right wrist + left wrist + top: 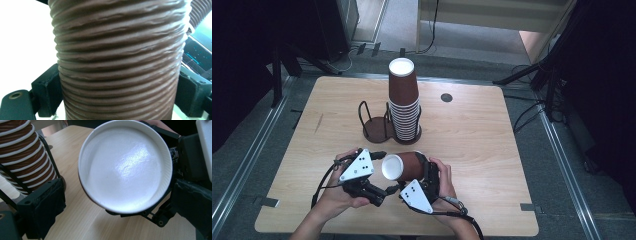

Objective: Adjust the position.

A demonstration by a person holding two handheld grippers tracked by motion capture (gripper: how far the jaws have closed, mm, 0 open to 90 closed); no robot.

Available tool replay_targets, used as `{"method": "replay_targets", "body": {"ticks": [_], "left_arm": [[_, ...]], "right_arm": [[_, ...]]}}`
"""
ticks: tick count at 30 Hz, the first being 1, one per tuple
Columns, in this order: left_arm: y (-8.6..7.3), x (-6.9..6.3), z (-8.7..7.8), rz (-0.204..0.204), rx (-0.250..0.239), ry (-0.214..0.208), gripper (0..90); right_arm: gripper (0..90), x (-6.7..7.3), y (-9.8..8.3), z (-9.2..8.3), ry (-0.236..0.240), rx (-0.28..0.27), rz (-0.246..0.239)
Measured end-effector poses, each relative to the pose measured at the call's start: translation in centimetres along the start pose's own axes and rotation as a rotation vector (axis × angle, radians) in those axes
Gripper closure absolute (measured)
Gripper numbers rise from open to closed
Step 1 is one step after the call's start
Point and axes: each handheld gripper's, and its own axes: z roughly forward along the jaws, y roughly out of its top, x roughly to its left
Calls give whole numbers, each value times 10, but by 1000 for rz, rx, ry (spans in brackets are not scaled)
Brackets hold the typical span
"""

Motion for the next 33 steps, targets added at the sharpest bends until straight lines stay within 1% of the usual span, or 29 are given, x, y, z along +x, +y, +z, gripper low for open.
{"method": "replay_targets", "body": {"ticks": [1, 7, 12, 14, 15, 18, 21, 23, 25, 28, 31, 33], "left_arm": [[0, 0, 0, 7, 1, 7, 34], [0, -1, 1, 13, 14, 3, 36], [0, -2, 3, 22, 44, 8, 36], [-1, -3, 4, 20, 50, 7, 38], [-1, -3, 4, 26, 57, 15, 41], [-1, -3, 5, 28, 70, 17, 47], [0, -4, 6, 30, 82, 21, 55], [0, -5, 7, 37, 94, 27, 59], [-1, -6, 8, 46, 109, 28, 63], [-1, -7, 10, 48, 122, 36, 66], [-1, -8, 11, 53, 134, 43, 74], [-1, -8, 11, 54, 135, 47, 132]], "right_arm": [[108, 1, 0, 0, 2, -4, -3], [108, 5, 1, 0, 26, -4, -14], [107, 8, 1, 0, 38, -7, -24], [106, 10, 1, 0, 52, -7, -27], [106, 10, 1, 0, 56, -6, -27], [106, 12, 1, -1, 65, -7, -33], [106, 13, 1, 0, 72, -9, -45], [106, 14, 1, 0, 74, -3, -41], [106, 15, 1, 0, 78, -5, -49], [105, 16, 1, 0, 83, -2, -46], [105, 17, 1, 1, 88, -2, -54], [104, 18, 1, 0, 91, 0, -58]]}}
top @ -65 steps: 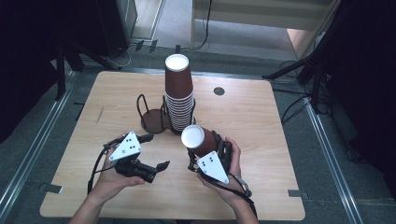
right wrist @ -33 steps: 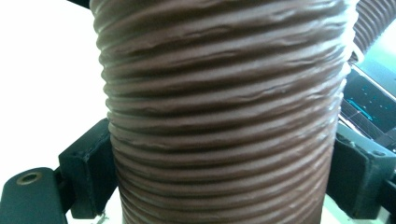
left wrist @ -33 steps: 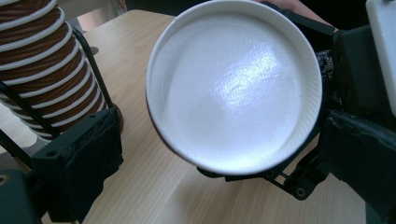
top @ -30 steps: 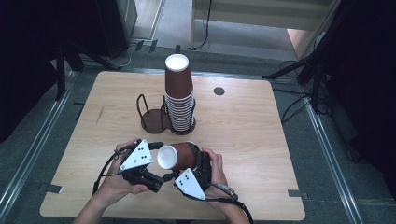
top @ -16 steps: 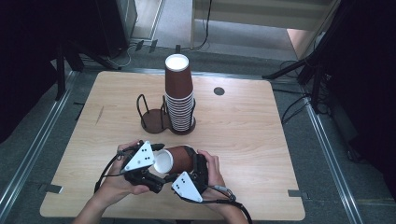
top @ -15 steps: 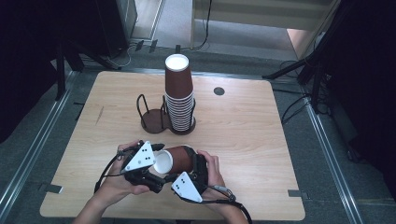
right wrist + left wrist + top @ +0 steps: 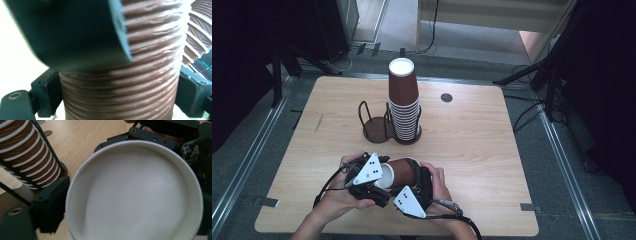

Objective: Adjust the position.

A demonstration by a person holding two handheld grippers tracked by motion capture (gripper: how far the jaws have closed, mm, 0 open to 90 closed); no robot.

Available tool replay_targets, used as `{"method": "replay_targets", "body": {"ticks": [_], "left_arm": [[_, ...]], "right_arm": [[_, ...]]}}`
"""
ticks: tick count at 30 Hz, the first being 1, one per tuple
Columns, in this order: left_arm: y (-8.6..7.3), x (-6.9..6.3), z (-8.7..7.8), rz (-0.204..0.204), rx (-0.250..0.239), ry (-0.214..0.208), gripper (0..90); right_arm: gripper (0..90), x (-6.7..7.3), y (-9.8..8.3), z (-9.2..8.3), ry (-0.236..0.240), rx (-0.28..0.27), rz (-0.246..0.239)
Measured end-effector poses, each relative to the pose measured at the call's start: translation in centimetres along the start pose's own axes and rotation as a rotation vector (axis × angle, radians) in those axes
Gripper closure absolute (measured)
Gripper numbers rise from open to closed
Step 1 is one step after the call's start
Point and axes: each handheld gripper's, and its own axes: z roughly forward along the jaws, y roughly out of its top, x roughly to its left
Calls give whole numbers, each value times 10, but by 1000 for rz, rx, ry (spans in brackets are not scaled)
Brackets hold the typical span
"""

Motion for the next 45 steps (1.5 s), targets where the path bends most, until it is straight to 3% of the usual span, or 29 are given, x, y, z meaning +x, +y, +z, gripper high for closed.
{"method": "replay_targets", "body": {"ticks": [11, 16, 25, 32, 45], "left_arm": [[-3, 3, 1, -4, 13, -32, 193], [-4, 9, 0, -31, 1, -30, 197], [-8, 15, -1, -70, -40, 15, 197], [-10, 17, -2, -77, -74, 29, 198], [-14, 26, -8, -153, -127, 63, 198]], "right_arm": [[60, 0, -2, 0, 24, 15, 5], [34, -3, -1, -1, 24, 4, 18], [21, -9, 3, -4, 1, -14, 24], [17, -13, 7, -7, -7, -25, 27], [15, -28, 14, -15, -34, -56, 73]]}}
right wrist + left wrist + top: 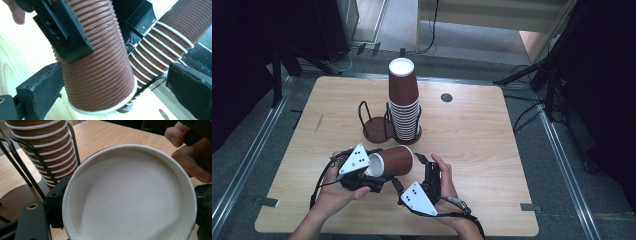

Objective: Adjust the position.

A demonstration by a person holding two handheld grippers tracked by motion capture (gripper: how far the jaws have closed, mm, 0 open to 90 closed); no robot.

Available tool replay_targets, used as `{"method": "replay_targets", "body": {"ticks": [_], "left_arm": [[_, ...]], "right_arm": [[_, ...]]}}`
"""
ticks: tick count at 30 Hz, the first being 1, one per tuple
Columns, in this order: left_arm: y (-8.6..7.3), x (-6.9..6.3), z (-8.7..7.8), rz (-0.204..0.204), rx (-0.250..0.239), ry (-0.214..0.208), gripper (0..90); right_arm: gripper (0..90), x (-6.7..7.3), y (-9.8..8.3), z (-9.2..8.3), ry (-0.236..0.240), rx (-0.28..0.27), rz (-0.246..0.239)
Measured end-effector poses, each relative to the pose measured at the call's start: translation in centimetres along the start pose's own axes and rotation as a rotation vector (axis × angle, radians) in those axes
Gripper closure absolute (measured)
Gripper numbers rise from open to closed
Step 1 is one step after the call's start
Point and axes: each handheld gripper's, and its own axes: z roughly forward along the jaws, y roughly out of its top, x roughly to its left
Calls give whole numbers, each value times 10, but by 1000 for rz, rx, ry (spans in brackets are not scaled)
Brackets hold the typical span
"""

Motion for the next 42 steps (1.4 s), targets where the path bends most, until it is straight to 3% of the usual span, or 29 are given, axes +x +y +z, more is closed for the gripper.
{"method": "replay_targets", "body": {"ticks": [3, 6, 14, 24, 34, 38, 42], "left_arm": [[0, 3, -3, -4, -17, 19, 198], [0, 5, -5, -26, -59, 32, 198], [0, 9, -11, -33, -162, 87, 197], [-3, 14, -17, -70, -300, 173, 197], [-6, 12, -12, -72, -385, 211, 197], [-7, 9, -10, -73, -397, 205, 198], [-7, 7, -7, -75, -398, 203, 198]], "right_arm": [[15, -5, 2, -2, -7, -10, 19], [15, -8, 3, -3, -14, -14, 46], [15, -17, 6, -6, -28, -32, 121], [15, -29, 11, -10, -46, -66, 279], [19, -38, 16, -11, -48, -90, 506], [62, -40, 17, -11, -37, -92, 630], [96, -41, 17, -9, -25, -50, 787]]}}
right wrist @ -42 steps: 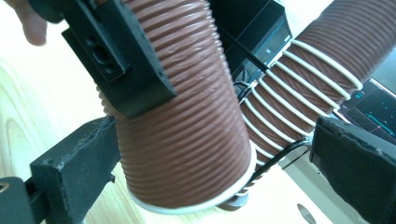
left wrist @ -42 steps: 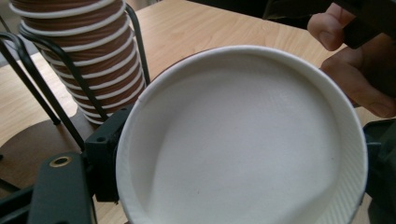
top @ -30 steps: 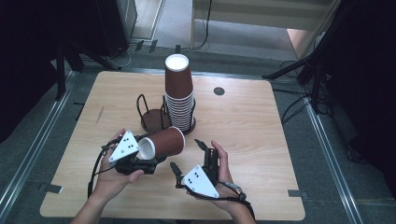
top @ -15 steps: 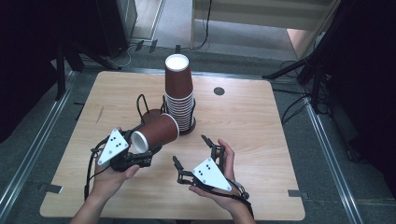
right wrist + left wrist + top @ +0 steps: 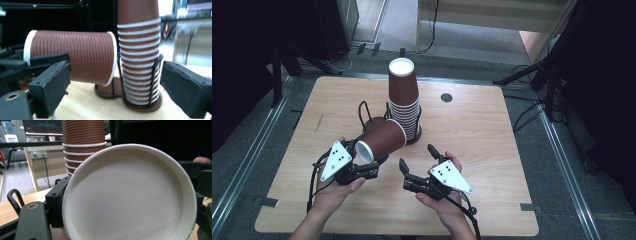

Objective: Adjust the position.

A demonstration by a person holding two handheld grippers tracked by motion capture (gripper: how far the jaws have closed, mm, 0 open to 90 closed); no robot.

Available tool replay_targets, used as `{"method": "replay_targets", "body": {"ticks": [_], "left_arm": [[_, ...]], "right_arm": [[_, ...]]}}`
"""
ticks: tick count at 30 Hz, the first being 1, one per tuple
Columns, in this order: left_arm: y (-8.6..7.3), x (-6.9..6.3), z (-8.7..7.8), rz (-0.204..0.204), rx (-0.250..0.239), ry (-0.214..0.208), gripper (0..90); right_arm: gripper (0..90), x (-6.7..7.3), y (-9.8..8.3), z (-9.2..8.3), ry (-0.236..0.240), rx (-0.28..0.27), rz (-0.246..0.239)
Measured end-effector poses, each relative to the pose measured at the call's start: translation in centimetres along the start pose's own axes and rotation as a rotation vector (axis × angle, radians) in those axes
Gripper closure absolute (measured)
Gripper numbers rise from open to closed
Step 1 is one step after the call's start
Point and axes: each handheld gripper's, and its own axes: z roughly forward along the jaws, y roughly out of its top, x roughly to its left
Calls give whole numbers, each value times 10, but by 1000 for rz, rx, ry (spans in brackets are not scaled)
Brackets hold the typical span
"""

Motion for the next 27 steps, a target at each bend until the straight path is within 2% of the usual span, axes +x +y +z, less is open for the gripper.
{"method": "replay_targets", "body": {"ticks": [3, 6, 10, 12, 13, 16, 21, 27], "left_arm": [[0, -1, 1, -3, -4, 1, 198], [-1, -1, 1, -9, -11, 0, 198], [-3, -4, 2, -3, -20, -13, 198], [-4, -5, 3, 1, -18, -16, 198], [-5, -6, 4, -4, -20, -17, 198], [-7, -8, 5, -10, -20, -22, 198], [-10, -13, 9, -7, -17, -30, 198], [-13, -18, 11, 1, -15, -43, 198]], "right_arm": [[81, 1, 2, 1, -18, 25, 106], [54, 1, 3, 0, -11, 35, 241], [15, 3, -1, 0, -13, 51, 362], [0, 3, -2, 0, -31, 46, 427], [0, 4, -2, -1, -75, 37, 462], [0, 3, -4, -2, -93, 16, 561], [0, 2, -4, -4, -73, -5, 708], [0, -1, -7, -5, -102, -14, 903]]}}
